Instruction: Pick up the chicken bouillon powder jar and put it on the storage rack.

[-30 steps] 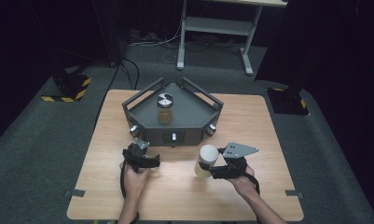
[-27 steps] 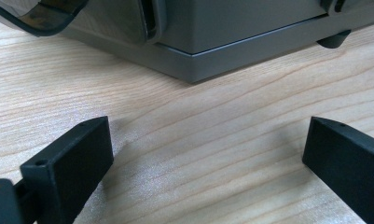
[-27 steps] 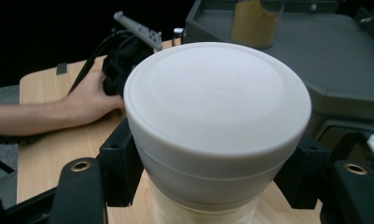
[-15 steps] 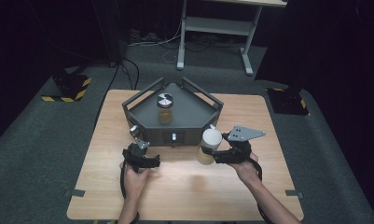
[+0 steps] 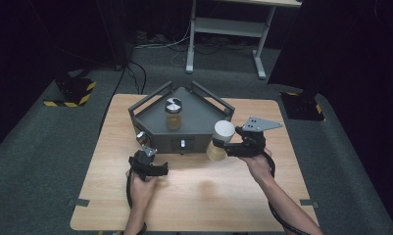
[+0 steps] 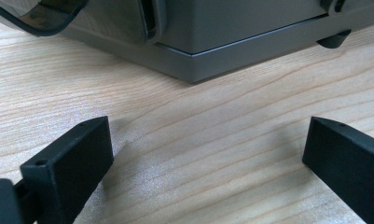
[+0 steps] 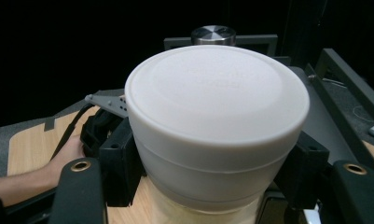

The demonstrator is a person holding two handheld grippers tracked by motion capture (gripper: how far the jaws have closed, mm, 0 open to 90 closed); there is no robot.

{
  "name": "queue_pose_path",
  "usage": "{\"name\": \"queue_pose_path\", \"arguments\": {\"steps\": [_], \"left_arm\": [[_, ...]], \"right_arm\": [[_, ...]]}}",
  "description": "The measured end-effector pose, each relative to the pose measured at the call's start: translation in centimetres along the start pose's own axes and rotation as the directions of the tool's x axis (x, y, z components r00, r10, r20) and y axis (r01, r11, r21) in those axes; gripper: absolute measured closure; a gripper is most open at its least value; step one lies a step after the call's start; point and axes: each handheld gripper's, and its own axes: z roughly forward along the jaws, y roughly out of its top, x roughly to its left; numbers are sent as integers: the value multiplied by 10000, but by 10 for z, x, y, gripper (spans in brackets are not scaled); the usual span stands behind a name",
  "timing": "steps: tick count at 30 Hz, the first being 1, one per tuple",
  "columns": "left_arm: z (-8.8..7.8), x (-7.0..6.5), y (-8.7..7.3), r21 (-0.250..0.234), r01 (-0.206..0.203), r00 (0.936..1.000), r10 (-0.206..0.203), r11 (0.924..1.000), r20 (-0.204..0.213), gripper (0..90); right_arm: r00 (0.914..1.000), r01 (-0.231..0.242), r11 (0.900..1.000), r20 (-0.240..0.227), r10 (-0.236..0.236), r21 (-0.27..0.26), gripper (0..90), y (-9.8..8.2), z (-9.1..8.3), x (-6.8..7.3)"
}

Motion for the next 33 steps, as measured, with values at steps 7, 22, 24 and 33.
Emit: {"name": "queue_pose_path", "arguments": {"steps": [7,22,24,33], "left_arm": [[0,0,0,-1,-1,10000,1,10000,-1,16],[0,0,0,-2,0,10000,0,10000,-4,17],[0,0,0,0,0,10000,0,10000,-3,16],[0,0,0,-6,0,10000,0,10000,-8,17]], "right_arm": [[9998,3,10000,218,-1,-90,345,16,3,-6],[9968,-102,9999,791,113,-136,345,40,21,-18],[9961,-131,9998,871,142,-132,345,43,24,-20],[9896,-344,9994,1400,330,81,345,51,47,-25]]}}
